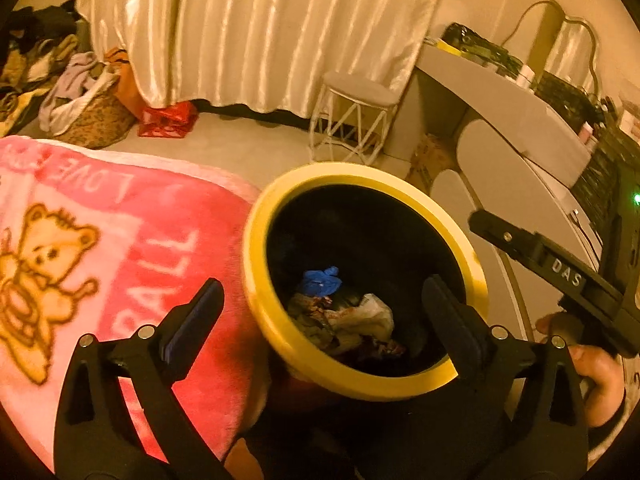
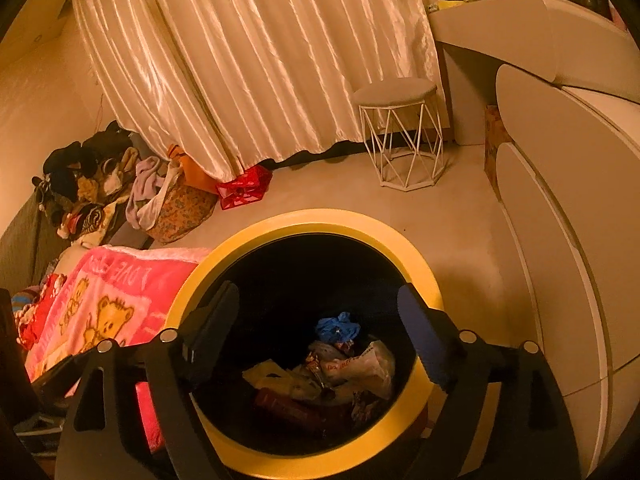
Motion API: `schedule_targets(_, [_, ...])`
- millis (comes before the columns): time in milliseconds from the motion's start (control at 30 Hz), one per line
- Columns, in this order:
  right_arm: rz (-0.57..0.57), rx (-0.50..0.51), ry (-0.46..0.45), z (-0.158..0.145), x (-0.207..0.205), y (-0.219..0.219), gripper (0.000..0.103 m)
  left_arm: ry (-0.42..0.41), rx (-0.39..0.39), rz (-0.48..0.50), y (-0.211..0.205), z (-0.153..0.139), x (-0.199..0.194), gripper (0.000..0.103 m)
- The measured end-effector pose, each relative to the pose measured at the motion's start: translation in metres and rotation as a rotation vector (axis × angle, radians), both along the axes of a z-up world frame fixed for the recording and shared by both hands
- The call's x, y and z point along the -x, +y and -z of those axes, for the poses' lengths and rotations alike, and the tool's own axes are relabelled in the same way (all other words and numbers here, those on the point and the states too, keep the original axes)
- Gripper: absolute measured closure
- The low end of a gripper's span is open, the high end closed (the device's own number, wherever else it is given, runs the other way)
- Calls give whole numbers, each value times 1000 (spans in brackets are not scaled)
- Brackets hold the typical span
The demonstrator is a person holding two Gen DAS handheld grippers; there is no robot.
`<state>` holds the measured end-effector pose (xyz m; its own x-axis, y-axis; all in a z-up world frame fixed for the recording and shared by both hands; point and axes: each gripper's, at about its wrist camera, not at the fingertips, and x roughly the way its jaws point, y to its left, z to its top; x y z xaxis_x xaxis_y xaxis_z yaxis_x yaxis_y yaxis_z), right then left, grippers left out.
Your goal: Collect trash
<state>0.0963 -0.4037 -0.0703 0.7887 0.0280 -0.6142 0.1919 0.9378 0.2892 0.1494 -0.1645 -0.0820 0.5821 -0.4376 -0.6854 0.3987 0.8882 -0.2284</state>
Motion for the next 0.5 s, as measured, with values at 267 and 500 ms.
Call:
schedule_targets(267, [-31, 38, -93, -16, 26, 29, 7, -76, -18, -112, 40, -18, 23, 11])
schedule_targets(500, [-90, 131, -235, -27, 56, 67, 6, -192, -65, -215, 72, -28, 58, 11])
